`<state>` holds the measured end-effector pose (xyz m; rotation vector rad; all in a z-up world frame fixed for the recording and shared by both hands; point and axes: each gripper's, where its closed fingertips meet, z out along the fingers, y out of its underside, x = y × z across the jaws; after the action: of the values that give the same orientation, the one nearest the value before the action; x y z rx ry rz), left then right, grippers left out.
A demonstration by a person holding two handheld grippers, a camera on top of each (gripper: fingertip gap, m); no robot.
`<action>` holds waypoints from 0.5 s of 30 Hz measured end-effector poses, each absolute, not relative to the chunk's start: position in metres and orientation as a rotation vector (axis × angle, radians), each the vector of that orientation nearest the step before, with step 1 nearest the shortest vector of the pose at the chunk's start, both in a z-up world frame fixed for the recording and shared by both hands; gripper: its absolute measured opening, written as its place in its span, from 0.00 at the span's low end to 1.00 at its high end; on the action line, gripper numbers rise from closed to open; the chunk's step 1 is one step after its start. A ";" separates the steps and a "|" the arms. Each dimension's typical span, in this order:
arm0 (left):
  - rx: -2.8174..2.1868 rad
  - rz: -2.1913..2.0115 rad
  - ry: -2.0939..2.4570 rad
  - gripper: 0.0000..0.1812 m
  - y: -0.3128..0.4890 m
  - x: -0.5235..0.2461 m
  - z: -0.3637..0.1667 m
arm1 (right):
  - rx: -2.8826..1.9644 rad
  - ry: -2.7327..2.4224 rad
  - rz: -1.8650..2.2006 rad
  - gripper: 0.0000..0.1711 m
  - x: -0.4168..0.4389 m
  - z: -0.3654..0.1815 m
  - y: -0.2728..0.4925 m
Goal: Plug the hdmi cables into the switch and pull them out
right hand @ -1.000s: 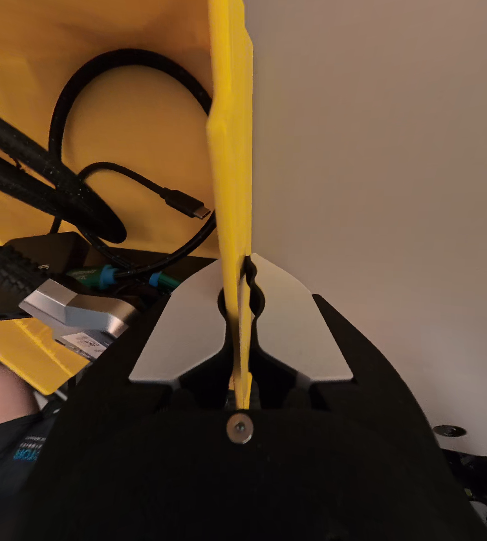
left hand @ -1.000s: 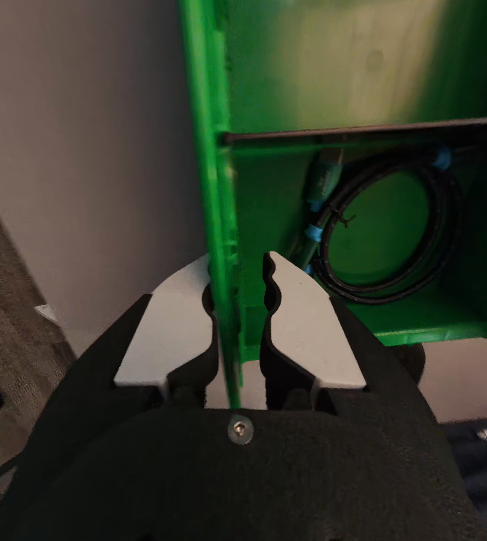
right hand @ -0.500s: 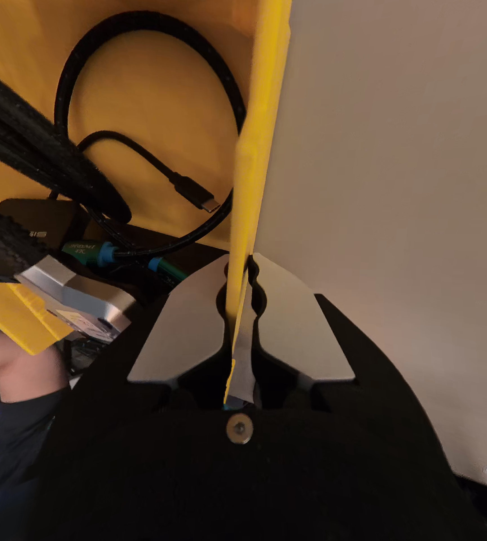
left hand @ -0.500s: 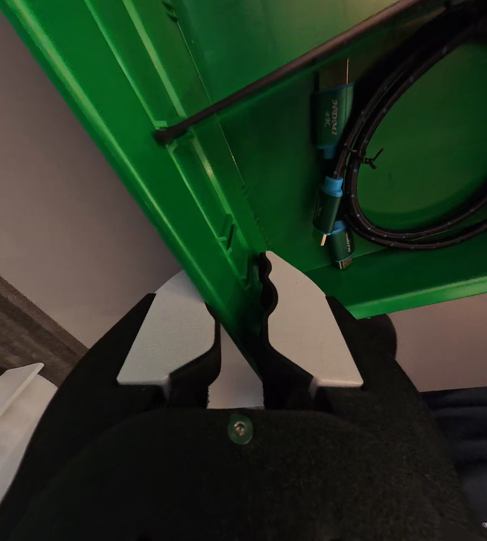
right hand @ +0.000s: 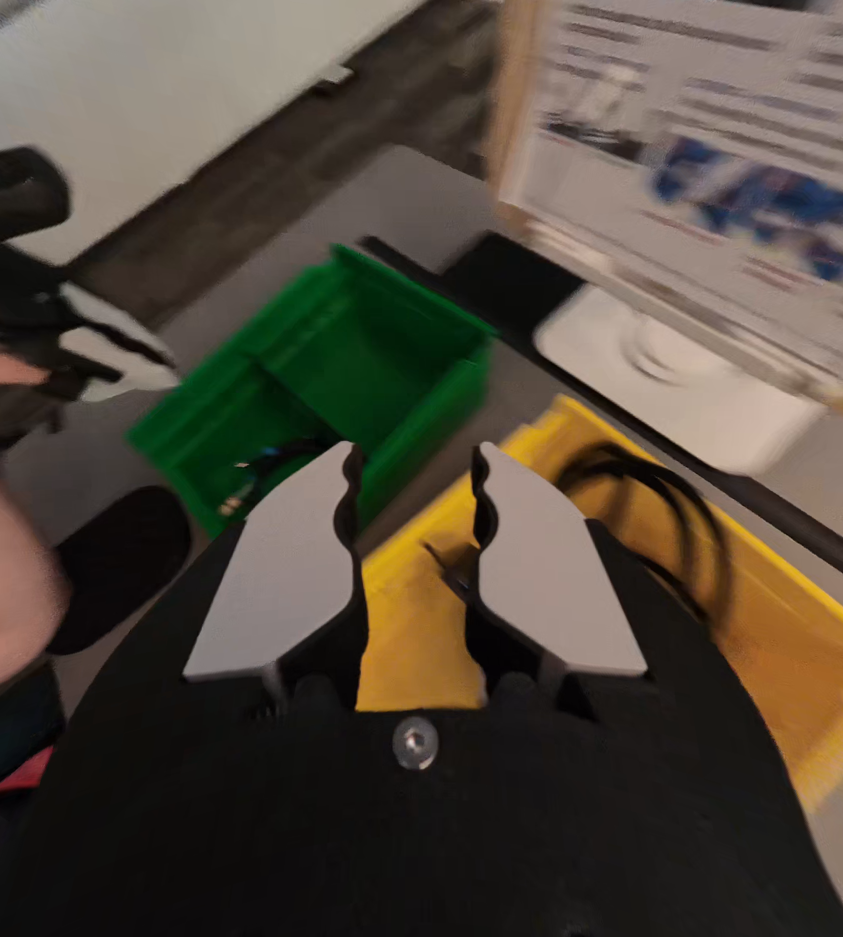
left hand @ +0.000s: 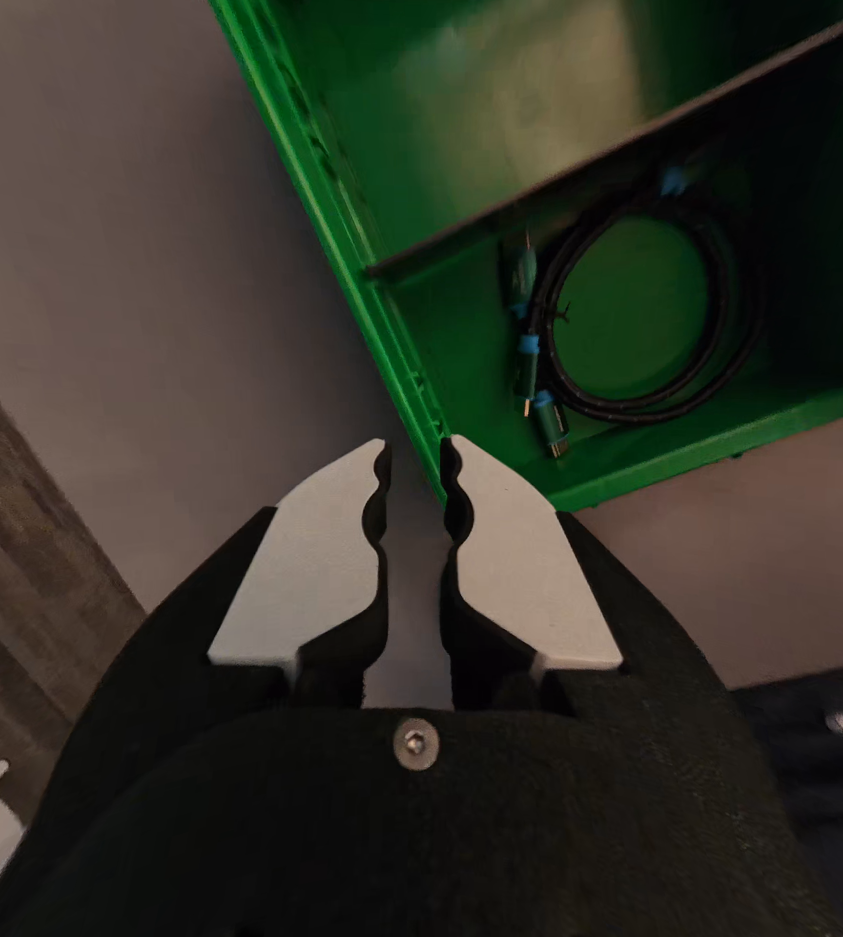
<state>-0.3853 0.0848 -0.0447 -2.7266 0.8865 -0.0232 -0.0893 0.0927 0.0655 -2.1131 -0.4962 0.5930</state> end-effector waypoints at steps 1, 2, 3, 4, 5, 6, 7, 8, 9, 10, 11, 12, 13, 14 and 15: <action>-2.653 -0.012 0.872 0.10 0.089 -0.383 -0.032 | -2.133 -0.541 0.618 0.27 -0.115 0.056 0.094; -2.579 0.002 0.857 0.10 0.093 -0.381 -0.019 | -2.236 -0.555 0.575 0.27 -0.129 0.035 0.100; -2.515 0.004 0.843 0.10 0.095 -0.378 -0.007 | -2.341 -0.560 0.505 0.27 -0.137 0.013 0.107; -2.465 -0.003 0.839 0.09 0.094 -0.374 0.003 | -2.425 -0.564 0.460 0.28 -0.145 -0.008 0.114; -2.422 -0.004 0.842 0.09 0.093 -0.371 0.011 | -2.484 -0.541 0.425 0.29 -0.152 -0.024 0.122; -2.385 0.002 0.850 0.09 0.091 -0.368 0.018 | -2.518 -0.507 0.387 0.30 -0.156 -0.034 0.130; -2.360 0.007 0.862 0.09 0.089 -0.366 0.022 | -2.542 -0.482 0.360 0.29 -0.161 -0.042 0.137; -2.343 0.008 0.877 0.09 0.086 -0.364 0.025 | -2.576 -0.465 0.347 0.29 -0.166 -0.050 0.142; -2.329 0.007 0.895 0.09 0.083 -0.362 0.027 | -2.614 -0.445 0.317 0.31 -0.169 -0.057 0.147; -2.317 0.006 0.909 0.09 0.082 -0.360 0.028 | -2.653 -0.429 0.256 0.30 -0.168 -0.065 0.151; -2.309 0.004 0.919 0.09 0.081 -0.358 0.029 | -2.693 -0.406 0.177 0.30 -0.163 -0.072 0.156; -2.306 -0.001 0.924 0.09 0.081 -0.357 0.030 | -2.732 -0.376 0.131 0.29 -0.159 -0.080 0.159; -2.305 -0.005 0.928 0.09 0.080 -0.356 0.030 | -2.784 -0.346 0.134 0.29 -0.159 -0.089 0.159; -2.303 -0.008 0.932 0.09 0.080 -0.355 0.030 | -2.832 -0.299 0.180 0.26 -0.163 -0.096 0.158; -2.300 -0.009 0.938 0.09 0.080 -0.354 0.030 | -2.872 -0.251 0.215 0.23 -0.165 -0.102 0.158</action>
<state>-0.3541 0.0804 0.0298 -2.3001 0.9378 -0.0093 -0.1647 0.1579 -0.1020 -2.8716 -0.2507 0.2146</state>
